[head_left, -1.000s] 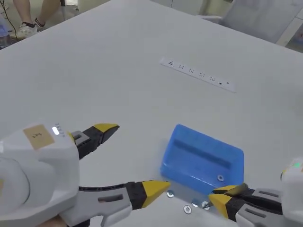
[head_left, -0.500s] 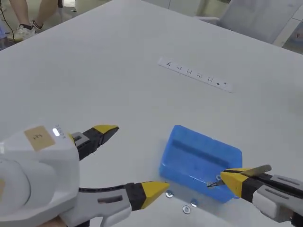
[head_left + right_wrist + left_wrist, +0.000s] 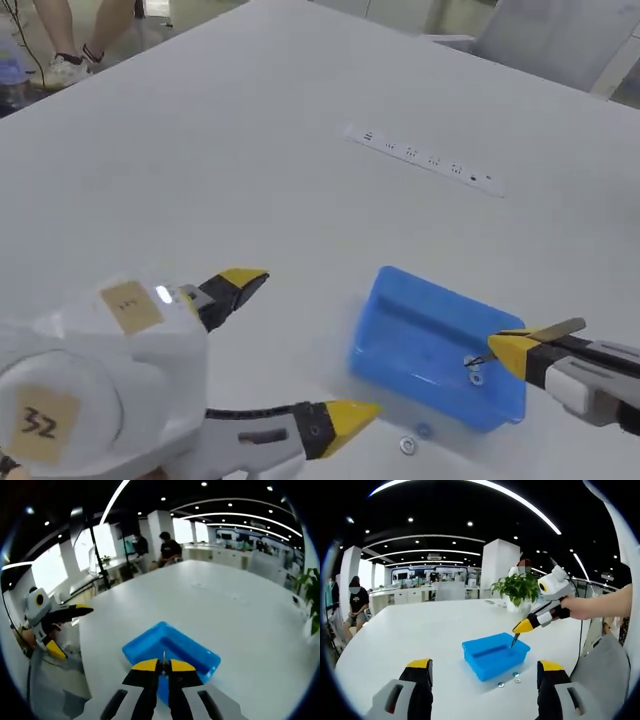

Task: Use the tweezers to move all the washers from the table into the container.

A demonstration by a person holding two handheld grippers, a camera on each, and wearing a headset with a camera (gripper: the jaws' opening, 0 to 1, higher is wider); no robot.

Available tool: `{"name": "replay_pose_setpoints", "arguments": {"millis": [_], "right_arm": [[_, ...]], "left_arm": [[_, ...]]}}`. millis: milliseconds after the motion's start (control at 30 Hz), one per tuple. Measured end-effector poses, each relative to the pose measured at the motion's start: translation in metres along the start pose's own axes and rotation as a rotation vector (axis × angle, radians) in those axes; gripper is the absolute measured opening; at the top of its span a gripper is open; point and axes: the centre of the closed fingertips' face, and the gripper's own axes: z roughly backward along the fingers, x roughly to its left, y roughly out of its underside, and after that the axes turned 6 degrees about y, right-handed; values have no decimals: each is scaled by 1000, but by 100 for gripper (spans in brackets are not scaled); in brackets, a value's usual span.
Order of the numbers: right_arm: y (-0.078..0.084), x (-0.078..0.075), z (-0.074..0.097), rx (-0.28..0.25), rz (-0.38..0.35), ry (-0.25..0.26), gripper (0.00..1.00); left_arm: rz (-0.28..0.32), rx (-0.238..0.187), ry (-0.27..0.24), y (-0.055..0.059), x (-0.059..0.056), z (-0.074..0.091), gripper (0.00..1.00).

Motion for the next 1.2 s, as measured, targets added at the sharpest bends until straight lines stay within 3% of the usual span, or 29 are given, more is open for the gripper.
{"name": "replay_pose_setpoints", "arguments": {"millis": [67,233,400,533,667,833,967,1200], "right_arm": [[-4,-1,3,-3,25,26,3],[-18,-2,15,6,91,112,3],[-36,2,30,10,141,183,3],[-59,5,39,-1,156,209,3],[-71,3,39,-8,124,216,3],[-63,2,23,4,46,163,3],[-43,-5,5,65,31,132,3],[-17,-12,-20,131,18,80,3]], "left_arm": [[-43,29,-1,5,0,-1,91],[-13,-20,-29,0,7,5,93],[-35,-9,-7,2,4,4,94],[-33,-31,17,-3,0,3,93],[-12,-60,26,-8,0,6,93],[24,-122,24,-18,2,10,93],[29,-158,19,-24,2,12,94],[9,-186,12,-31,0,15,94]]}}
